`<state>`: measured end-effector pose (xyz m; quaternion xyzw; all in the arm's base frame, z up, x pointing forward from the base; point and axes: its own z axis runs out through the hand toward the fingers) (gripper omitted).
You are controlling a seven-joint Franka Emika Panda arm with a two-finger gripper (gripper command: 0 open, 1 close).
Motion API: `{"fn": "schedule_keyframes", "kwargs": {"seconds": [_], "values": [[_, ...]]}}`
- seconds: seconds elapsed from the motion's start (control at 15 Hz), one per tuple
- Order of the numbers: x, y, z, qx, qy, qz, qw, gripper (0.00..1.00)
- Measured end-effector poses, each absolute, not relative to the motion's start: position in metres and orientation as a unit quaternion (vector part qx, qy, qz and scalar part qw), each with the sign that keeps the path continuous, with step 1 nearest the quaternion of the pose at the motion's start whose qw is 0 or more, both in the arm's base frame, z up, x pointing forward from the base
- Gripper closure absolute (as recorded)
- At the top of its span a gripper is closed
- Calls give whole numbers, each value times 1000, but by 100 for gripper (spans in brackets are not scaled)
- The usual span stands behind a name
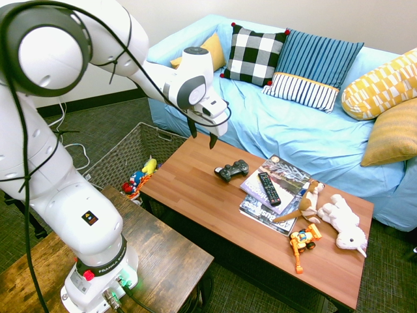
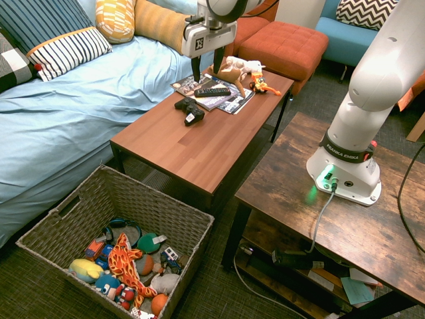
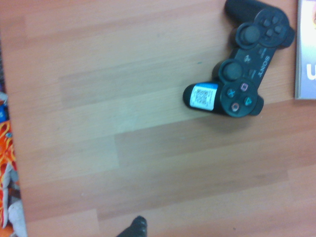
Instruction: Put the gamepad in the basket
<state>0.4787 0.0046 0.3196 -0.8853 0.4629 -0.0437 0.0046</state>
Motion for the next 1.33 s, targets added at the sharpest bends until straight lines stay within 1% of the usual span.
{"fn": "schedule_keyframes", "kwargs": {"seconds": [0.33, 0.67, 1.0, 1.33], "values": [[532, -10, 268, -854, 517, -42, -30, 0], [567, -30, 214, -834, 551, -24, -29, 0], [594, -50, 156, -818, 573, -7, -40, 0], [612, -68, 118, -807, 589, 4, -39, 0]]}}
